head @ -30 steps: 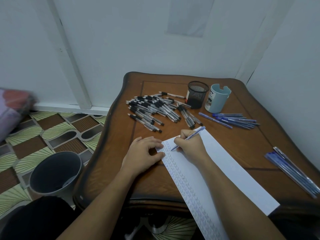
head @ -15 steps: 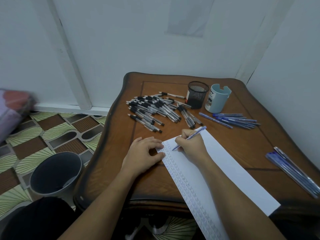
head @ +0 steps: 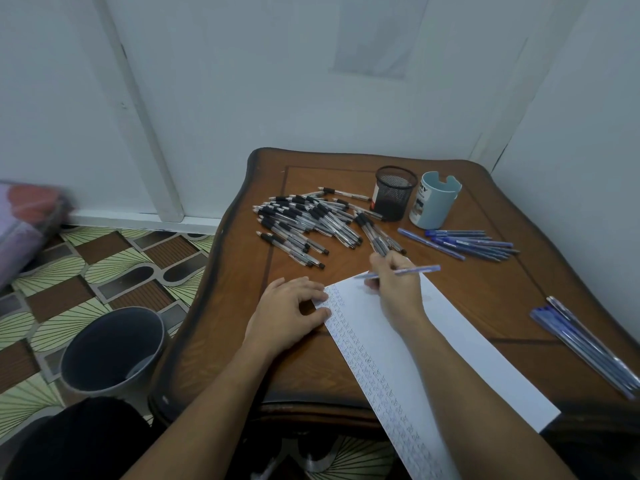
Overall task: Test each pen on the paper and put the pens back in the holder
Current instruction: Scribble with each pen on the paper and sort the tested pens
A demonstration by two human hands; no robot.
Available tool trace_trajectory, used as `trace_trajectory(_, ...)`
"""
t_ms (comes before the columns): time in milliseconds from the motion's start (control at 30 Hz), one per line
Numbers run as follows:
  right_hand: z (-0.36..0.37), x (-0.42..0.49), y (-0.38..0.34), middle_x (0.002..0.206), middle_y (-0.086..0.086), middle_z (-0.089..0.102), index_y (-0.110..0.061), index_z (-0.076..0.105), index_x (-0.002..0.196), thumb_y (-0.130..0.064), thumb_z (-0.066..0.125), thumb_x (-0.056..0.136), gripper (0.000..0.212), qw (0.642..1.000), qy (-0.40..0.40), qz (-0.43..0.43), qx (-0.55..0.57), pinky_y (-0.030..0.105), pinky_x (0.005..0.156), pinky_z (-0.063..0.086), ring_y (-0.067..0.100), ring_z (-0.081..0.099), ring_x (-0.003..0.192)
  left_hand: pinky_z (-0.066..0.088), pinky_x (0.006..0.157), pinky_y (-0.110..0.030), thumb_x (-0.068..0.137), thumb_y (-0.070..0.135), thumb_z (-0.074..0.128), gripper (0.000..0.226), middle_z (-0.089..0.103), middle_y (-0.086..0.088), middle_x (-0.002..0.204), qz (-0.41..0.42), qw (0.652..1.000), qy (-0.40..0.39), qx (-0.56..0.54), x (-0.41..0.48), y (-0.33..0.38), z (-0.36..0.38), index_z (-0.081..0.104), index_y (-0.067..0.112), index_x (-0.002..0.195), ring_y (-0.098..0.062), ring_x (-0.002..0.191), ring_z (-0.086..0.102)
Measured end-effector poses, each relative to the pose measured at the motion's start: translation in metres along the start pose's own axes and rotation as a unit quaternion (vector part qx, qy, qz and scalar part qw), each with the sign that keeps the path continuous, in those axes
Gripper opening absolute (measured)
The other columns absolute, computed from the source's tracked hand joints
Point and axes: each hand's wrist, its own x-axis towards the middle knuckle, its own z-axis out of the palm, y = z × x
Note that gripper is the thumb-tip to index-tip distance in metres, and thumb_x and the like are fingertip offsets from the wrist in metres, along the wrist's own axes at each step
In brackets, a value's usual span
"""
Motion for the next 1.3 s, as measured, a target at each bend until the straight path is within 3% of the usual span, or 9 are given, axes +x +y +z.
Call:
trace_trajectory(100, -0.009, 0.0, -0.01, 0.06, 0.002, 0.063, -0.016, 0.063, 0.089, -0.06, 0.038, 0.089, 0.051, 0.993, 0.033, 0.044, 0.101, 0.02, 0.051, 0.049, 0.009, 0.06, 0.053, 0.016, 0.118, -0.035, 0.085, 0.048, 0.065, 0.033, 0.058, 0.022, 0.128, -0.003, 1.0, 0.002, -0.005, -0.001, 0.0, 0.0, 0.068, 0.035, 0.115, 0.005, 0.129, 0.04)
trace_trajectory(167, -0.018, 0.001, -0.015, 0.057, 0.0, 0.059, -0.019, 0.065, 0.086, -0.066, 0.036, 0.083, 0.055, 0.997, 0.05, 0.037, 0.045, 0.021, 0.051, 0.045, 0.011, 0.057, 0.054, 0.016, 0.118, -0.035, 0.085, 0.048, 0.065, 0.034, 0.058, 0.021, 0.128, -0.003, 1.0, 0.003, -0.004, -0.001, 0.0, 0.001, 0.068, 0.035, 0.116, 0.004, 0.129, 0.04)
trace_trajectory(233, -0.031, 0.006, -0.012, 0.069, -0.004, 0.06, -0.019, 0.066, 0.085, -0.056, 0.049, 0.091, 0.042, 0.992, 0.078, -0.02, -0.096, 0.019, 0.058, 0.041, 0.01, 0.057, 0.067, 0.016, 0.118, -0.035, 0.085, 0.048, 0.065, 0.035, 0.058, 0.021, 0.129, 0.0, 1.0, 0.003, 0.0, -0.001, 0.001, 0.0, 0.067, 0.034, 0.117, 0.004, 0.129, 0.039)
trace_trajectory(367, -0.055, 0.023, 0.011, 0.116, 0.007, 0.062, -0.014, 0.068, 0.122, -0.026, 0.061, 0.096, 0.029, 0.909, 0.007, -0.138, -0.394, 0.022, 0.08, 0.04, 0.021, 0.057, 0.107, 0.017, 0.118, -0.035, 0.084, 0.047, 0.066, 0.035, 0.059, 0.02, 0.129, 0.001, 1.0, 0.011, -0.005, -0.002, 0.001, 0.001, 0.067, 0.034, 0.117, 0.004, 0.129, 0.04)
trace_trajectory(500, -0.055, 0.021, 0.011, 0.11, 0.008, 0.057, -0.012, 0.066, 0.119, -0.022, 0.056, 0.099, 0.024, 0.877, -0.021, -0.132, -0.461, 0.023, 0.076, 0.037, 0.021, 0.051, 0.105, 0.016, 0.118, -0.032, 0.084, 0.047, 0.066, 0.034, 0.06, 0.02, 0.127, 0.0, 1.0, 0.016, -0.006, -0.002, 0.002, 0.001, 0.068, 0.034, 0.115, 0.004, 0.129, 0.041)
trace_trajectory(600, -0.042, 0.008, -0.005, 0.102, 0.001, 0.059, -0.014, 0.06, 0.108, -0.016, 0.061, 0.096, 0.013, 0.896, -0.059, -0.12, -0.423, 0.024, 0.074, 0.042, 0.02, 0.057, 0.099, 0.015, 0.117, -0.03, 0.084, 0.047, 0.065, 0.033, 0.059, 0.021, 0.127, 0.0, 1.0, 0.019, 0.007, -0.003, 0.004, -0.001, 0.067, 0.036, 0.115, 0.004, 0.129, 0.041)
trace_trajectory(767, -0.01, -0.026, -0.008, 0.095, -0.009, 0.063, -0.02, 0.065, 0.099, -0.015, 0.066, 0.094, 0.007, 0.956, -0.132, -0.111, -0.239, 0.006, 0.066, 0.042, 0.004, 0.059, 0.089, 0.019, 0.114, -0.03, 0.085, 0.045, 0.063, 0.042, 0.061, 0.022, 0.117, 0.011, 1.0, 0.026, 0.009, -0.003, 0.006, -0.003, 0.052, 0.04, 0.125, 0.004, 0.111, 0.05)
trace_trajectory(1133, -0.005, -0.038, 0.003, 0.083, -0.011, 0.072, -0.013, 0.074, 0.092, -0.013, 0.074, 0.087, 0.005, 0.97, -0.177, -0.146, -0.077, 0.01, 0.076, 0.047, -0.002, 0.065, 0.091, 0.029, 0.104, -0.031, 0.09, 0.049, 0.041, 0.03, 0.061, 0.022, 0.103, 0.045, 0.998, 0.041, 0.026, 0.001, 0.005, 0.004, 0.067, 0.038, 0.102, 0.007, 0.101, 0.046)
trace_trajectory(1300, -0.004, -0.036, 0.003, 0.104, -0.009, 0.072, -0.029, 0.074, 0.098, -0.027, 0.056, 0.1, 0.018, 0.987, -0.14, -0.069, -0.04, 0.016, 0.082, 0.046, -0.001, 0.061, 0.101, 0.027, 0.105, -0.028, 0.095, 0.041, 0.053, 0.019, 0.063, 0.021, 0.108, 0.032, 0.998, 0.036, 0.03, 0.001, 0.003, 0.003, 0.068, 0.035, 0.104, 0.003, 0.109, 0.048)
